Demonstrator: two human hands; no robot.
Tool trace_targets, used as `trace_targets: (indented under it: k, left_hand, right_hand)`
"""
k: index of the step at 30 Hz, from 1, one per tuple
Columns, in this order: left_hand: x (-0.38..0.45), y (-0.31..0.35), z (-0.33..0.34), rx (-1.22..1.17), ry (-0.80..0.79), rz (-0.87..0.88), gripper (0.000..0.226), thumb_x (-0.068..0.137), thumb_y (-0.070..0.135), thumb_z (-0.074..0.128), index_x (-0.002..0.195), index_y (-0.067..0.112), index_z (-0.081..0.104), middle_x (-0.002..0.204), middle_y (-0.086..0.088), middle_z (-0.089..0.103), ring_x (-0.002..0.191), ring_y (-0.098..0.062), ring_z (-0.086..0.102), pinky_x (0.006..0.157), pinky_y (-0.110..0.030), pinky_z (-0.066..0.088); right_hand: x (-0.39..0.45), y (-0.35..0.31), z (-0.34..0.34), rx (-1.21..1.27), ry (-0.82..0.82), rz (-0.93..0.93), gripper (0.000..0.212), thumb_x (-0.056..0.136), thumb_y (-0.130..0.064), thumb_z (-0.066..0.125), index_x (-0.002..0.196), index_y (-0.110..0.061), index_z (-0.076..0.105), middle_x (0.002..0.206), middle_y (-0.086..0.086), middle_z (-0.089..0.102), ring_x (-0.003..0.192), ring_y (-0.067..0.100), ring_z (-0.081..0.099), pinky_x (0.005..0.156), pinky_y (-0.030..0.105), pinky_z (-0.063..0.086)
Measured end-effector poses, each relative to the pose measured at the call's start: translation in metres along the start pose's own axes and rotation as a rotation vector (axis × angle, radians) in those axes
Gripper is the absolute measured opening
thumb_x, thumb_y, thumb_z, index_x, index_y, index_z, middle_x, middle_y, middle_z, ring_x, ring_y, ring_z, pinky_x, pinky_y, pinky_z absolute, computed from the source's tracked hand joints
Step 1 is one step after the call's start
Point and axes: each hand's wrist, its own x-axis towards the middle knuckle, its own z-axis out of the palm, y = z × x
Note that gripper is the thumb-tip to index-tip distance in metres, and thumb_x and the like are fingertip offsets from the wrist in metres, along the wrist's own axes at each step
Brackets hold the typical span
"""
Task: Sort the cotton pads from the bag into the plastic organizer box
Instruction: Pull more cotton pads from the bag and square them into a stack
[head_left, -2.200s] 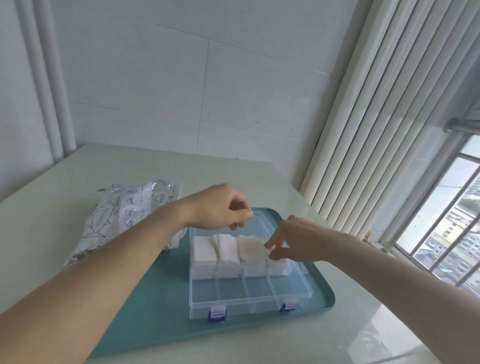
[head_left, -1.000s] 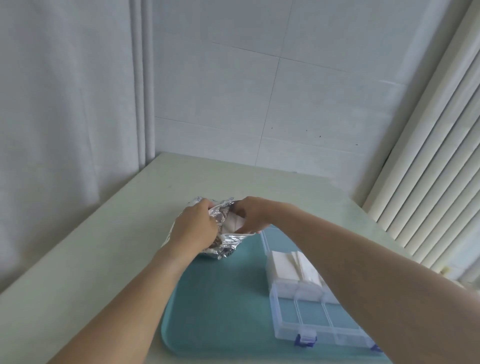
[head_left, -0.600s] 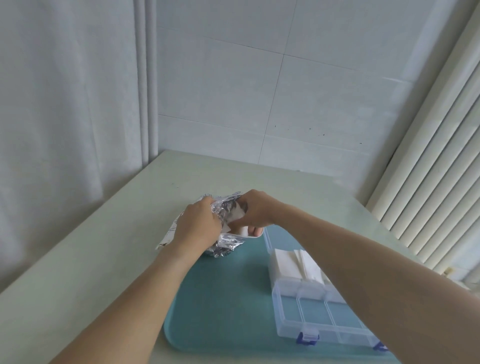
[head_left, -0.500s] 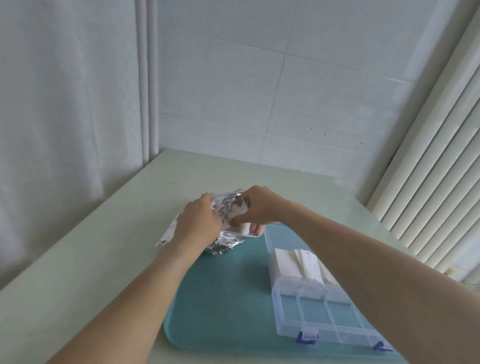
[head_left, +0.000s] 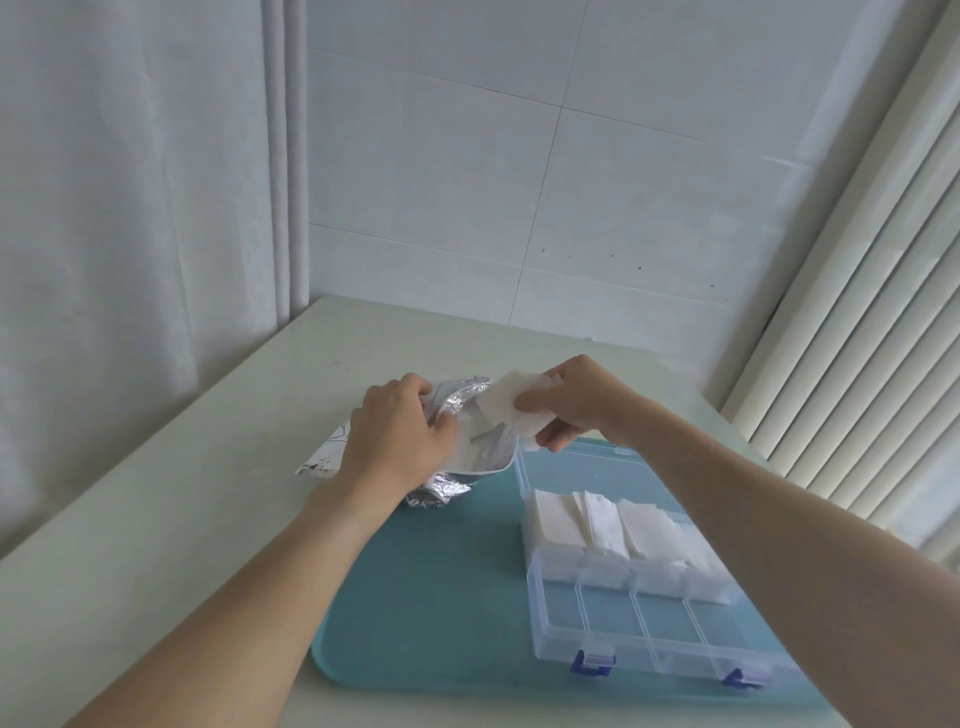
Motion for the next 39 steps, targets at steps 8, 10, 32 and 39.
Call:
trace_targets:
  k: [8,10,32,39]
  left_hand:
    - [-0.022,0.032,0.009,-0.180,0.105,0.424,0.040,0.087,0.038,0.050,0.116,0.014,0.063,0.115,0.006,0.060,0.114,-0.012,0.051,0.098,-0.012,0.034]
    - [-0.019,0.048,0.010,-0.227,0.078,0.437,0.033,0.089,0.030,0.057,0.118,0.015,0.063,0.115,0.007,0.060,0.111,-0.008,0.053,0.096,-0.012,0.037]
    - [0.043,0.100,0.081,-0.622,-0.528,-0.225,0.020,0.096,-0.008,0.053,0.116,-0.008,0.049,0.093,-0.031,0.070,0.071,-0.035,0.073,0.056,-0.031,0.060]
    - [0.038,0.096,0.089,-0.557,-0.582,-0.276,0.030,0.090,-0.015,0.048,0.114,-0.004,0.060,0.091,-0.015,0.070,0.064,-0.021,0.068,0.051,-0.025,0.050]
  right_hand:
    - [-0.040,0.035,-0.044,0.448,-0.094,0.012,0.029,0.092,-0.014,0.071,0.108,0.009,0.066,0.079,0.016,0.069,0.057,0.020,0.064,0.052,0.027,0.055]
    - [-0.050,0.041,-0.056,0.395,-0.159,-0.017,0.029,0.092,-0.016,0.070,0.108,0.008,0.067,0.082,0.016,0.070,0.061,0.022,0.065,0.057,0.029,0.056]
    - [0.007,0.102,-0.080,0.558,-0.107,0.116,0.015,0.090,-0.005,0.070,0.100,0.005,0.069,0.073,0.013,0.071,0.059,0.022,0.067,0.057,0.029,0.059]
    - [0.010,0.103,-0.085,0.772,-0.114,0.072,0.016,0.091,-0.007,0.069,0.104,0.002,0.068,0.085,0.013,0.067,0.064,0.021,0.065,0.059,0.027,0.059]
